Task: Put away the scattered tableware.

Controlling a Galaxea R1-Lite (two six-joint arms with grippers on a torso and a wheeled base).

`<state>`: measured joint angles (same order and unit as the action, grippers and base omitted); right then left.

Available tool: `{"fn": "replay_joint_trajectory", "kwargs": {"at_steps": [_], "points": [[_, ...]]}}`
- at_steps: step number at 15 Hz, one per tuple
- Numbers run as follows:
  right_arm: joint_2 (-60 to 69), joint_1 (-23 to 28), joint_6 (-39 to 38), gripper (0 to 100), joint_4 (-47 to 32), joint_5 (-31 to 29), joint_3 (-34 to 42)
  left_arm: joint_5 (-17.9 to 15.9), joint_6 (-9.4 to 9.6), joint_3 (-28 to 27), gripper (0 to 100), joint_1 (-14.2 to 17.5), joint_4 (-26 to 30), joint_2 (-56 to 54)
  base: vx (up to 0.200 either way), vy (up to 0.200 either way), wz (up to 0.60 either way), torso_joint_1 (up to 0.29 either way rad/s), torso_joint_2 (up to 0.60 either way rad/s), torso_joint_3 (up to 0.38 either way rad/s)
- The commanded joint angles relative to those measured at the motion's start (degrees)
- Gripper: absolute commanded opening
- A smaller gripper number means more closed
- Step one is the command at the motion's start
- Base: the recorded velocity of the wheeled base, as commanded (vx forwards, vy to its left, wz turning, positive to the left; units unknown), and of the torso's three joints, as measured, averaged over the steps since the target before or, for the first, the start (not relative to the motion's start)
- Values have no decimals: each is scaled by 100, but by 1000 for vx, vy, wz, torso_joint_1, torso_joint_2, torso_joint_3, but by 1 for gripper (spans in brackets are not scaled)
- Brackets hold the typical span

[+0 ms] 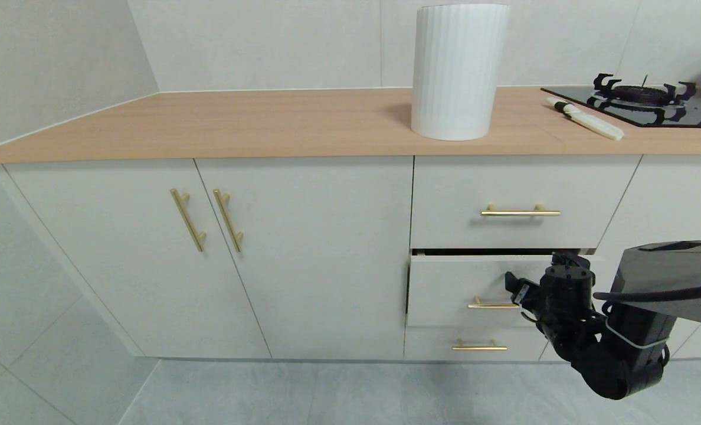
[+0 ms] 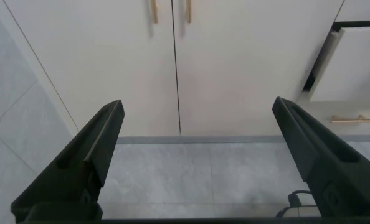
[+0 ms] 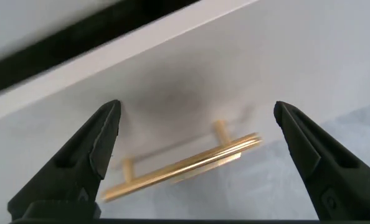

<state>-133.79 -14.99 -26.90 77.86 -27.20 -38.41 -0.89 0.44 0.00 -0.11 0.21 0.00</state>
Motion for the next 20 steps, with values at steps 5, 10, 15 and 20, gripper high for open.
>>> {"fn": "replay_joint_trajectory", "kwargs": {"at_steps": [5,10,15,20], "points": [[-244,199,-131,100,-17,-119,-483,1,0,0,100,-7,-3,0,0,0,0,0,0,0],[-314,322,-201,100,-25,-172,-738,1,0,0,100,2,-3,0,0,0,0,0,0,0],[-525,454,-192,100,-25,-471,-1028,1,0,0,100,-7,-3,0,0,0,0,0,0,0],[-464,445,-192,100,-17,-462,-914,1,0,0,100,-7,6,0,0,0,0,0,0,0]]}}
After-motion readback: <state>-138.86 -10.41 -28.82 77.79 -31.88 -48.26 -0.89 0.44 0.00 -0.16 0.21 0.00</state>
